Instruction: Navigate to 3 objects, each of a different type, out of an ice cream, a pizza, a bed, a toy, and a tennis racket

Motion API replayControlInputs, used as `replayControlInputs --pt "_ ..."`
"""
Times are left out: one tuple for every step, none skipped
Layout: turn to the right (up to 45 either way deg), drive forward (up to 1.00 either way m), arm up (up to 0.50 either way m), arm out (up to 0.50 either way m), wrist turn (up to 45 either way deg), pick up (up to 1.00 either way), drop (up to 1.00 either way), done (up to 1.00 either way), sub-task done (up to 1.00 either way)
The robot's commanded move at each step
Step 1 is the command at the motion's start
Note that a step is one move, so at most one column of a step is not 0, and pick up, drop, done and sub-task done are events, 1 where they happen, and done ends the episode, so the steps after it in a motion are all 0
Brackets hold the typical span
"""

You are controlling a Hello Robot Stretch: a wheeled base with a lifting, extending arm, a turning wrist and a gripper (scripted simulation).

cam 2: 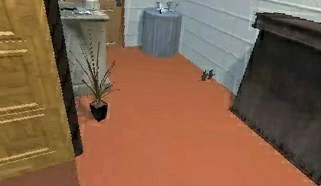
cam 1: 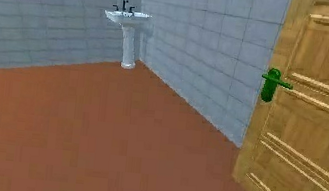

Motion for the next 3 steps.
replayControlInputs --pt "45.0 0.00 0.00 0.00 0.0 0.00 0.00 0.00 0.00" --pt "15.0 0.00 0.00 0.00 0.0 0.00 0.00 0.00 0.00" --pt "0.0 0.05 0.00 0.00 0.0 0.00 0.00 0.00 0.00"
